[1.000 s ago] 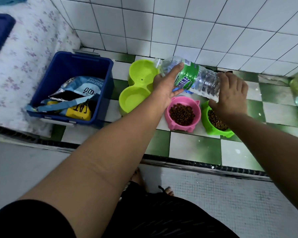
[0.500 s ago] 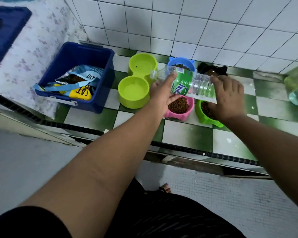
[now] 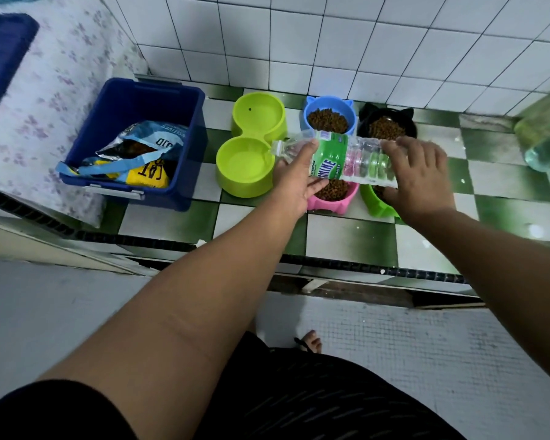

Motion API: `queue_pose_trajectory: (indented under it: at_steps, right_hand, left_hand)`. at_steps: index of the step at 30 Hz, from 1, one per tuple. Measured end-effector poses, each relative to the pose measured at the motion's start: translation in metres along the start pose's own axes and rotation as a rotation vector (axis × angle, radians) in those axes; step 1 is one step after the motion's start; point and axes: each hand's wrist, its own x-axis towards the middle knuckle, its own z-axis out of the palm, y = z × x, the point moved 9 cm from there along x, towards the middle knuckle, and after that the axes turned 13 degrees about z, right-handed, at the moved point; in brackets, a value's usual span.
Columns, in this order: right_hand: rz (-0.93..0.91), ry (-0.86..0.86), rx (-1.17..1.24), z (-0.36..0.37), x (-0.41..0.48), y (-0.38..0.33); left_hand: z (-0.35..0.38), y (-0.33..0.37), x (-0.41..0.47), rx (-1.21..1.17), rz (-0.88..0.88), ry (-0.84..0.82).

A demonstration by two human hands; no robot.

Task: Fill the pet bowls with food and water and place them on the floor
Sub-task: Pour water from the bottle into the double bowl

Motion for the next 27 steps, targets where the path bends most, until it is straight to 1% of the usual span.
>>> queue_pose_trajectory:
  at_steps: [17,27]
  right_hand:
    - [-0.031,0.068,-0.008,-0.017,-0.002,-0.012]
    - [-0.013,0.059,-0.016,-0.019,-0.004,-0.011]
  left_hand:
    - [-0.009,0.0,0.001,-0.038,-0.03,-0.012]
    - [-0.01,0.002,-0.002,-0.032,-0.033,-0.015]
